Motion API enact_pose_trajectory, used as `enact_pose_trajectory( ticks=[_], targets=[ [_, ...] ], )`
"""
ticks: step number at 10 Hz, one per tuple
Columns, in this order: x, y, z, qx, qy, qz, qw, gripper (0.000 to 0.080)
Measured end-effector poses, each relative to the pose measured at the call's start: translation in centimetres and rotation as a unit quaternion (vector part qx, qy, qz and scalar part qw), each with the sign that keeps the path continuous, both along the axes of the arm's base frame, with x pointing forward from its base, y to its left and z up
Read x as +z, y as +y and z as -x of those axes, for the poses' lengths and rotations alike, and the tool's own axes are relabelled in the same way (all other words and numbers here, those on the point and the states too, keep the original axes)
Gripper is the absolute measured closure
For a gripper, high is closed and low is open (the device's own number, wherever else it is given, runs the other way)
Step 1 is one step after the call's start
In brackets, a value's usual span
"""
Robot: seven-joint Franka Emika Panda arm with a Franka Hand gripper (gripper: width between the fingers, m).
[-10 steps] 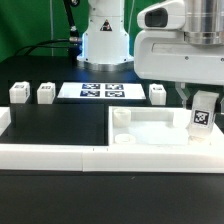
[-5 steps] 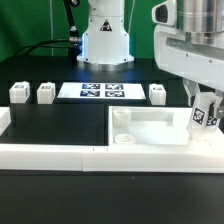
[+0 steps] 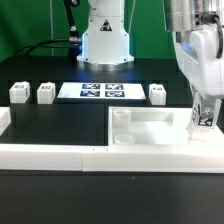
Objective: Assemble square table
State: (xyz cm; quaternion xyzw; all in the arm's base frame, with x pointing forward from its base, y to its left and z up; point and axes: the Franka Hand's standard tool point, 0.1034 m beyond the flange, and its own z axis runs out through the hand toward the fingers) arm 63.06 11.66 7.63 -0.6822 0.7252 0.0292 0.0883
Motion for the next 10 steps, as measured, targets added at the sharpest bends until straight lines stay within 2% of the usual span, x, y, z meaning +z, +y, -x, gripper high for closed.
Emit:
enact_pose_trajectory(
  ticks=[1,2,3,4,5,7,8,9,10],
  targets=[
    [0.0,0.0,0.0,0.027,-0.003,0.003,1.0,0.0425],
    [0.1,0.1,0.0,0.072,-0.007,0.006,0.997,0.0276],
    [0.2,0.3,0.0,0.179,-0.011,0.026,0.983,0.0276],
    [0.4,0.7,-0.1,0.255,-0.013,0.04,0.966,0.0178],
    [0.2,0.5,-0.1,0.261,-0.015,0.04,0.965,0.0156],
    [0.2,0.3,-0.1,0.343,-0.027,0.046,0.938,0.0151],
    [0.3,0.0,-0.2,0.412,-0.035,0.053,0.909,0.0151],
    [0.6,-0.7,-0.7,0.496,-0.048,0.064,0.865,0.015],
    [0.7,-1.1,-0.9,0.548,-0.057,0.07,0.831,0.015]
  ],
)
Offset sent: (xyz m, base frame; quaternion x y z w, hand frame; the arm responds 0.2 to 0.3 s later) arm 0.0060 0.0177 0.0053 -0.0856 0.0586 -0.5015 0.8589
